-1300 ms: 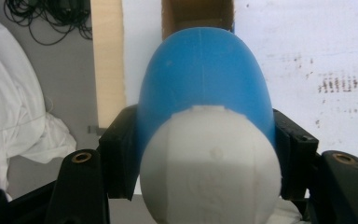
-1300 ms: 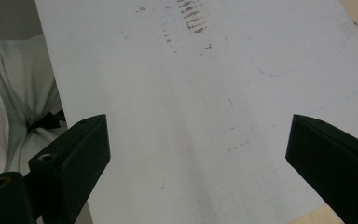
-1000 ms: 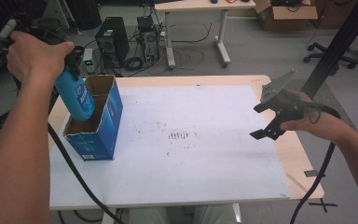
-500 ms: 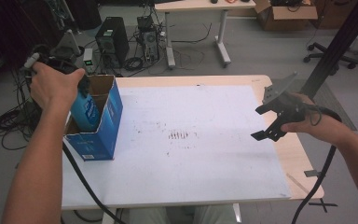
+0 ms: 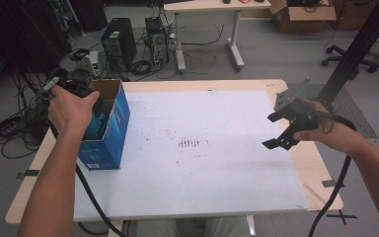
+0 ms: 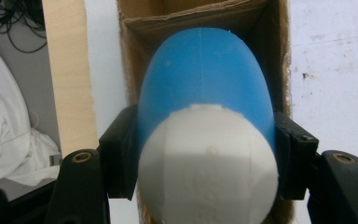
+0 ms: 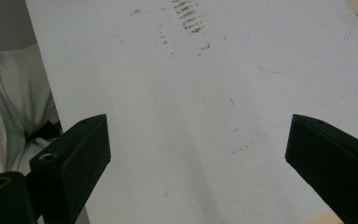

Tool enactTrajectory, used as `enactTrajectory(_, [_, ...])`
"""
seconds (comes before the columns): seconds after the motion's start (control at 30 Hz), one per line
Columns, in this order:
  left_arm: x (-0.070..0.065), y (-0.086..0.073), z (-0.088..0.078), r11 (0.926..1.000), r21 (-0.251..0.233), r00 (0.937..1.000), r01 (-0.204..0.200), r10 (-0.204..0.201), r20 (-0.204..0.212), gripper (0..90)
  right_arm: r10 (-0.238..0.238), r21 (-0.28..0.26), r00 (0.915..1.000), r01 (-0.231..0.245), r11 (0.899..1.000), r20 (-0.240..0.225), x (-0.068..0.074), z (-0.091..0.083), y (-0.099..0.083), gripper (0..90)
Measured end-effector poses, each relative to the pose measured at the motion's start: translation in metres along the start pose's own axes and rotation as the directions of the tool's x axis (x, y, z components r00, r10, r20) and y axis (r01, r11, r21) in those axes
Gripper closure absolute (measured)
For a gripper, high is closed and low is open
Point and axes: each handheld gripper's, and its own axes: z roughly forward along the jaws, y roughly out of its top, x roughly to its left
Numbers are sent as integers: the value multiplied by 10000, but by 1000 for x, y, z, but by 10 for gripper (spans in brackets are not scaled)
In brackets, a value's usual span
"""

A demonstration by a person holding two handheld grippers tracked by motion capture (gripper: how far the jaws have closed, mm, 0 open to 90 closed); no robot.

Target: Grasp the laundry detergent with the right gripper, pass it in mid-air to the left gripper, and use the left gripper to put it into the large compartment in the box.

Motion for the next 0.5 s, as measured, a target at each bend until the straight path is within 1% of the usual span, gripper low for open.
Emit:
enactTrajectory(0.03, [0, 0, 0, 10000, 0, 10000, 0, 0, 0, 379, 0, 0, 10000, 0, 10000, 0, 0, 0, 0, 65])
enactTrajectory(0.13, [-2, -1, 8, 9998, 55, 9998, -185, 186, -100, 379, 36, 34, 10000, -36, 10000, -25, 0, 3, 0, 65])
enactTrajectory(0.2, [-2, -3, 14, 9999, 51, 9998, -144, 144, -104, 379, 67, 93, 10000, -67, 9999, -40, 0, 6, -1, 65])
enactTrajectory(0.27, [-2, -4, 16, 9999, 65, 9999, -143, 144, -93, 379, 77, 70, 10000, -76, 9999, -57, 0, 7, -1, 65])
enactTrajectory(0.3, [-2, -5, 20, 9998, 97, 9998, -195, 196, -87, 379, 56, 57, 10000, -56, 10000, -59, 0, 7, -2, 65])
enactTrajectory(0.5, [-4, -4, 28, 9994, 250, 9997, -224, 225, -14, 379, 112, 52, 9999, -112, 9999, -26, -1, 6, -4, 65])
